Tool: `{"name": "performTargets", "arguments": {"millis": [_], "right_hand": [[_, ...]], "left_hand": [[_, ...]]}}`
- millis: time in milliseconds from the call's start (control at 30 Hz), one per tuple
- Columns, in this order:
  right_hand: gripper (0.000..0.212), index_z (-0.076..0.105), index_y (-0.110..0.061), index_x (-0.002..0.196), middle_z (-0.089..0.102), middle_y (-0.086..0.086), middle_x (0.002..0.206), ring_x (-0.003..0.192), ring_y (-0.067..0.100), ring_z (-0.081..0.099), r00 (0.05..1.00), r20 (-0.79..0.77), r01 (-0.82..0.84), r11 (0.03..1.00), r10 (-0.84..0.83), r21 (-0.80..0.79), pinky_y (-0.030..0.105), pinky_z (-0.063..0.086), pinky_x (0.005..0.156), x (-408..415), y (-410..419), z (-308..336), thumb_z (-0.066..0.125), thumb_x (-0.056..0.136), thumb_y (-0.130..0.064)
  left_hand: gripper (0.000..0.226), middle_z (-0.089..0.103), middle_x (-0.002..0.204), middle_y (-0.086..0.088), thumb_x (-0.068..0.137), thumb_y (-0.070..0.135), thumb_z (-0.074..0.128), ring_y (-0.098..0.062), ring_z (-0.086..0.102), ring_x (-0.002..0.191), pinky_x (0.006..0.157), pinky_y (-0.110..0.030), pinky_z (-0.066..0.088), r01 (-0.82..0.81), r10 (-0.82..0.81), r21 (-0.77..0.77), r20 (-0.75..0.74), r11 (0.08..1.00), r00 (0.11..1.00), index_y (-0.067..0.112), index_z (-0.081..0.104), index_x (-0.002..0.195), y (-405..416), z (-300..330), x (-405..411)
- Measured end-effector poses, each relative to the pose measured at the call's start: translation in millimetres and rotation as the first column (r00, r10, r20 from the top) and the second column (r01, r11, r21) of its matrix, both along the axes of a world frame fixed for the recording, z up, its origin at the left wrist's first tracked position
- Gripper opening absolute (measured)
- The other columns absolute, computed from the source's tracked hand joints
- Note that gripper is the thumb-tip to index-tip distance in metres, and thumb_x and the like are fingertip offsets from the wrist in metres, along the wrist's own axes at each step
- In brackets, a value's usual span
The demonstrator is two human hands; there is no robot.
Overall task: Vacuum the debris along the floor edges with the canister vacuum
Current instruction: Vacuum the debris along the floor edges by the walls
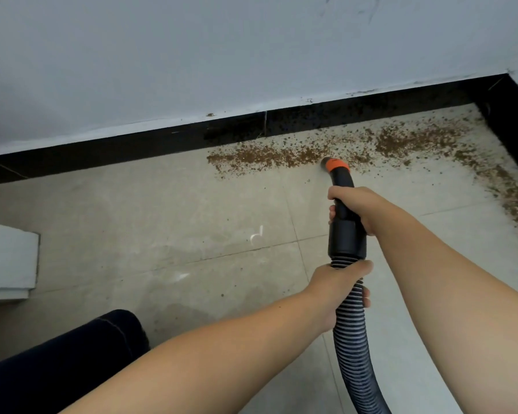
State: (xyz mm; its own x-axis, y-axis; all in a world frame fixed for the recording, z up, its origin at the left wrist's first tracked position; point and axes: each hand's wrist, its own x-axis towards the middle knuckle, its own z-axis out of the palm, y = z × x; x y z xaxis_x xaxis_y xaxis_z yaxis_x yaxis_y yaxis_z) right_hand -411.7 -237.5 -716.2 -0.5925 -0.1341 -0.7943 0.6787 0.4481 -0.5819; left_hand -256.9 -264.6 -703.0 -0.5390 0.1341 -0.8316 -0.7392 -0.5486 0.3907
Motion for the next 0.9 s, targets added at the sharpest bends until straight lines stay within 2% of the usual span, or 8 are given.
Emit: {"name": "performTargets", "arguments": {"millis": [67, 200, 400, 633, 800, 900], "right_hand": [[0.021, 0.051, -0.005, 0.1, 0.059, 0.007, 0.054, 0.04, 0.017, 0.057, 0.999, -0.012, -0.039, 0.999, 0.039, -0.001, 0.03, 0.054, 0.053, 6.5, -12.8, -0.4, 0.061, 0.083, -0.011], [0.019, 0.051, -0.004, 0.096, 0.059, 0.007, 0.054, 0.043, 0.019, 0.057, 0.992, -0.017, -0.127, 0.992, 0.127, -0.008, 0.033, 0.055, 0.058, 23.7, -38.3, -2.0, 0.061, 0.082, -0.01], [0.015, 0.05, -0.005, 0.093, 0.058, 0.009, 0.061, 0.039, 0.017, 0.056, 0.98, -0.022, -0.198, 0.98, 0.197, -0.026, 0.027, 0.054, 0.05, 46.9, -64.3, -1.2, 0.06, 0.083, -0.009], [0.02, 0.051, -0.006, 0.097, 0.06, 0.008, 0.058, 0.045, 0.019, 0.058, 0.926, 0.001, -0.376, 0.924, 0.377, -0.071, 0.033, 0.055, 0.059, 77.2, -101.0, -7.2, 0.062, 0.081, -0.01], [0.021, 0.05, -0.005, 0.099, 0.059, 0.009, 0.061, 0.046, 0.019, 0.058, 0.906, -0.015, -0.422, 0.899, 0.424, -0.118, 0.033, 0.053, 0.058, 88.5, -126.4, -8.9, 0.061, 0.081, -0.009], [0.02, 0.049, -0.005, 0.099, 0.059, 0.01, 0.064, 0.047, 0.019, 0.057, 0.918, -0.016, -0.394, 0.91, 0.395, -0.133, 0.033, 0.053, 0.058, 83.8, -128.9, -6.6, 0.06, 0.083, -0.009]], "left_hand": [[0.02, 0.06, 0.063, -0.005, 0.086, 0.028, 0.069, -0.015, 0.058, 0.048, 0.051, -0.02, 0.049, -0.024, 0.024, 0.001, 0.01, 1.0, 1.0, 0.012, 0.055, 0.086, -6.0, -1.2, 6.1], [0.02, 0.061, 0.062, -0.004, 0.086, 0.028, 0.068, -0.014, 0.059, 0.046, 0.049, -0.02, 0.05, -0.087, 0.087, -0.006, 0.029, 0.996, 0.996, 0.012, 0.055, 0.087, -15.8, -4.5, 22.2], [0.02, 0.061, 0.063, -0.005, 0.087, 0.027, 0.067, -0.014, 0.059, 0.048, 0.05, -0.02, 0.05, -0.165, 0.165, -0.01, 0.021, 0.986, 0.986, 0.011, 0.055, 0.091, -29.6, -6.9, 45.2], [0.021, 0.062, 0.059, -0.006, 0.088, 0.027, 0.065, -0.016, 0.059, 0.047, 0.049, -0.021, 0.048, -0.296, 0.298, -0.044, 0.047, 0.954, 0.953, 0.009, 0.055, 0.094, -39.5, -8.1, 69.3], [0.024, 0.063, 0.06, -0.006, 0.087, 0.026, 0.067, -0.019, 0.061, 0.054, 0.061, -0.028, 0.052, -0.366, 0.369, -0.063, 0.06, 0.929, 0.927, 0.007, 0.058, 0.1, -56.0, -8.3, 74.9], [0.025, 0.064, 0.061, -0.006, 0.087, 0.024, 0.068, -0.019, 0.061, 0.054, 0.063, -0.029, 0.052, -0.352, 0.356, -0.071, 0.049, 0.933, 0.933, 0.007, 0.058, 0.102, -64.1, -8.8, 71.6]]}}
